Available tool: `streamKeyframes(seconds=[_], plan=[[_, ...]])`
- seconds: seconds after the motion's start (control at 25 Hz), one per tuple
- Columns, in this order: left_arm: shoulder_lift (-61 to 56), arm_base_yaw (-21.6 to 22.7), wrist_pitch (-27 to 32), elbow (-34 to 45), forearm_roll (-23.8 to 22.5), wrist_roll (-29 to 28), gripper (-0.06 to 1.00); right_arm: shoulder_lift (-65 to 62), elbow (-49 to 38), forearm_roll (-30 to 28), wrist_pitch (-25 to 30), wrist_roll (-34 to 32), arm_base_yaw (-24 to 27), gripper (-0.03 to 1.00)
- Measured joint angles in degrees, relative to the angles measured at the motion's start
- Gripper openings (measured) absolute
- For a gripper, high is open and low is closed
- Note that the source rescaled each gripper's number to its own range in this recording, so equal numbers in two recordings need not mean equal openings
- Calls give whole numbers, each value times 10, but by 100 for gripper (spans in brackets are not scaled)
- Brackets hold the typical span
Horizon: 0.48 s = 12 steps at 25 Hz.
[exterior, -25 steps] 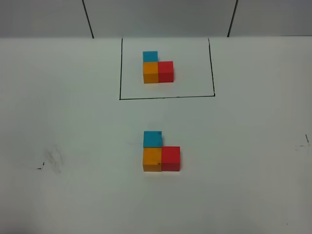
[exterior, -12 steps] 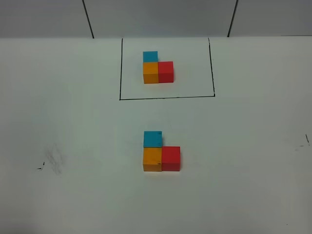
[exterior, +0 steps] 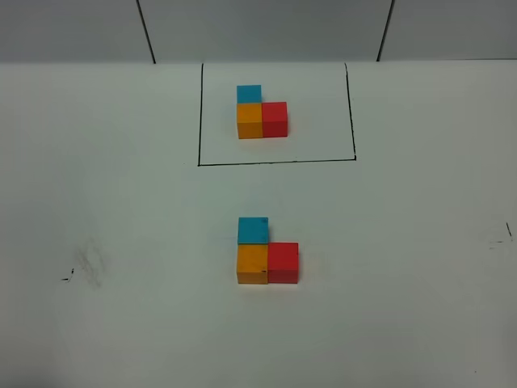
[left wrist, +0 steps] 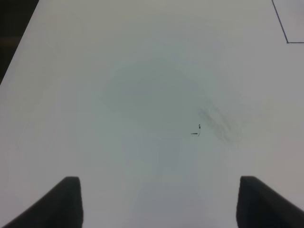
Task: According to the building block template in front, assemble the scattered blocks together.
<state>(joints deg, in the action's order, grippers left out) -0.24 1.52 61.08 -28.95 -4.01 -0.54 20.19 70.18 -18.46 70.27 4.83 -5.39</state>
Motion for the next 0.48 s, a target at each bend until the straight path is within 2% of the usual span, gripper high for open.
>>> streamKeyframes(seconds=[0.28, 0.48], plan=[[0, 0, 0, 0, 0, 0, 68, -112, -100, 76, 0, -1, 0, 86], [0, 0, 0, 0, 0, 0, 68, -166, -173, 100, 0, -11, 0, 86]])
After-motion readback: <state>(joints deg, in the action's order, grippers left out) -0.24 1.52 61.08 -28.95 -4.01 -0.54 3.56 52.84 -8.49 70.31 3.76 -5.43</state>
